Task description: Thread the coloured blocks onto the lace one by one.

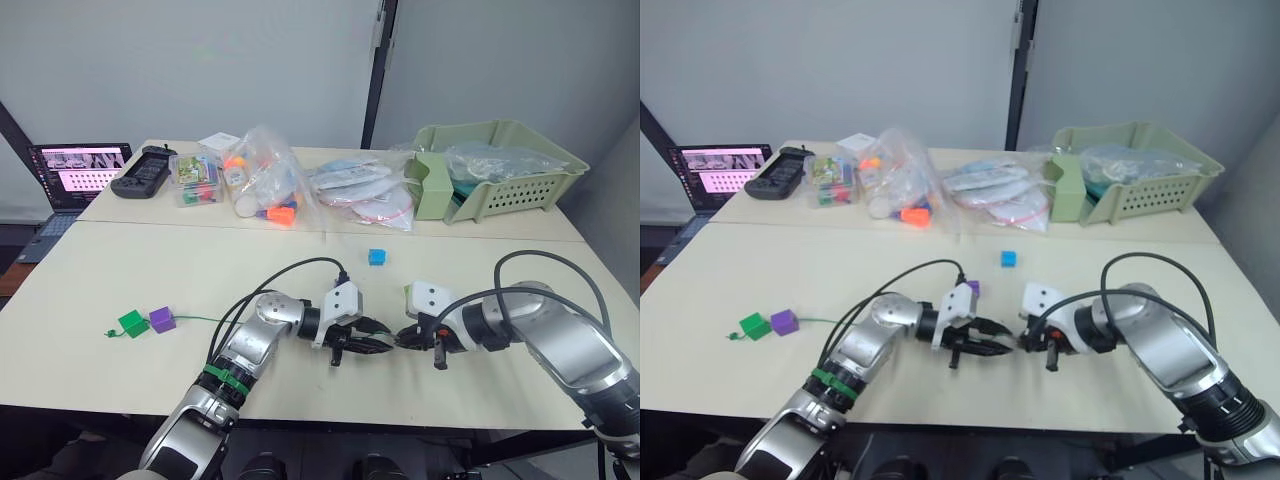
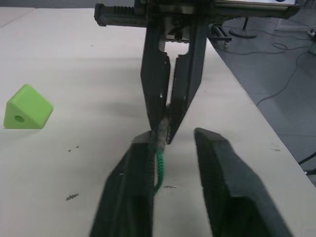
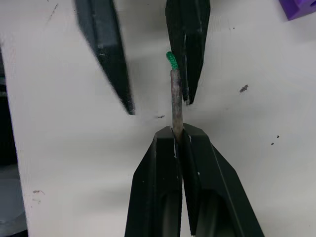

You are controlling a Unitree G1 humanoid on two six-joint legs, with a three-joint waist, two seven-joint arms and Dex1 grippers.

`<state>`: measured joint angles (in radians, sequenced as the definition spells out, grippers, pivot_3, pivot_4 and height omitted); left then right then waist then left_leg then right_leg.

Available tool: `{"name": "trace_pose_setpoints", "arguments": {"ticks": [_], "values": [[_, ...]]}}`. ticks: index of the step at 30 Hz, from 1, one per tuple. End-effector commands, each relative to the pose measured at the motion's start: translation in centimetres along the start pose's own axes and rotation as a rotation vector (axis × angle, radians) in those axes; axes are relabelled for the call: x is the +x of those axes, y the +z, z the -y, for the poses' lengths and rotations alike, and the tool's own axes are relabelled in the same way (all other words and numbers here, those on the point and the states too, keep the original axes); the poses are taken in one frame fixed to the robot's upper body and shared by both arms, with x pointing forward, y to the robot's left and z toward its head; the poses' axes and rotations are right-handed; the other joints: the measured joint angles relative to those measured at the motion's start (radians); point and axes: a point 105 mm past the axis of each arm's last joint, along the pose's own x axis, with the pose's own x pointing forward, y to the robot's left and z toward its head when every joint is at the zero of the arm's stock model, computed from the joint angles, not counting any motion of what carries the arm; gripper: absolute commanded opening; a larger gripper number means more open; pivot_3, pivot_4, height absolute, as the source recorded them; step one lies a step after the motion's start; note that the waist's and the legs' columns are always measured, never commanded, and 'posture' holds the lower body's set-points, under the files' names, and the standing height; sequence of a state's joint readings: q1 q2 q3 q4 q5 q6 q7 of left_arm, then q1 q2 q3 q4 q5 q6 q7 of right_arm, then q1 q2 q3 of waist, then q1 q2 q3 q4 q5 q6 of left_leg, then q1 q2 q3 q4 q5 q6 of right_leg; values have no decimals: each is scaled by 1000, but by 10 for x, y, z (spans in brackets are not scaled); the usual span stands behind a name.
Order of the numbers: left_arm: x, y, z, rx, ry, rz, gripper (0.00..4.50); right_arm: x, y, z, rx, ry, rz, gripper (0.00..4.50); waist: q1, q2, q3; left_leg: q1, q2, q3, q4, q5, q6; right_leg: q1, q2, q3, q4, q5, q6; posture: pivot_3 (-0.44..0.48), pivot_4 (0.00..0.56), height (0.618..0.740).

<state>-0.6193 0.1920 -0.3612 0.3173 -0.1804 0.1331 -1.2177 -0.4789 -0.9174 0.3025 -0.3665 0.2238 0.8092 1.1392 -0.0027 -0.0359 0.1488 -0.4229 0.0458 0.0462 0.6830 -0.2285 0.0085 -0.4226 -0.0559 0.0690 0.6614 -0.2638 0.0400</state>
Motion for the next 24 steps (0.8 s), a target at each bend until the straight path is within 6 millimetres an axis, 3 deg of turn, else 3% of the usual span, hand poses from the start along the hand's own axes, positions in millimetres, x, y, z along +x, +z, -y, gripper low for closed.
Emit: {"name": "trace_pose_setpoints", "arguments": {"ticks": [1,8,15,21,24], "values": [[5,15,0,37,-23,46,29,-6,10,2,-32,-25,18,0,0,0,0,0,0,0,0,0,0,0,0,0,0,0,0,0,150,732],[6,14,-1,37,-22,41,29,-7,12,6,-33,-57,30,0,0,0,0,0,0,0,0,0,0,0,0,0,0,0,0,0,150,732],[2,12,-3,16,9,49,0,-28,21,-9,13,-26,125,2435,5,0,0,0,0,-1,0,0,0,0,0,0,0,0,0,0,150,732],[-15,1,2,-34,47,41,0,-61,-1,3,124,-209,198,4469,8,0,0,0,0,-2,0,0,0,1,0,0,-1,0,0,0,150,732],[-19,0,5,-40,68,45,0,-68,-8,13,155,-305,237,4469,4,0,0,0,0,-2,0,0,0,1,0,0,-1,0,0,0,150,732]]}}
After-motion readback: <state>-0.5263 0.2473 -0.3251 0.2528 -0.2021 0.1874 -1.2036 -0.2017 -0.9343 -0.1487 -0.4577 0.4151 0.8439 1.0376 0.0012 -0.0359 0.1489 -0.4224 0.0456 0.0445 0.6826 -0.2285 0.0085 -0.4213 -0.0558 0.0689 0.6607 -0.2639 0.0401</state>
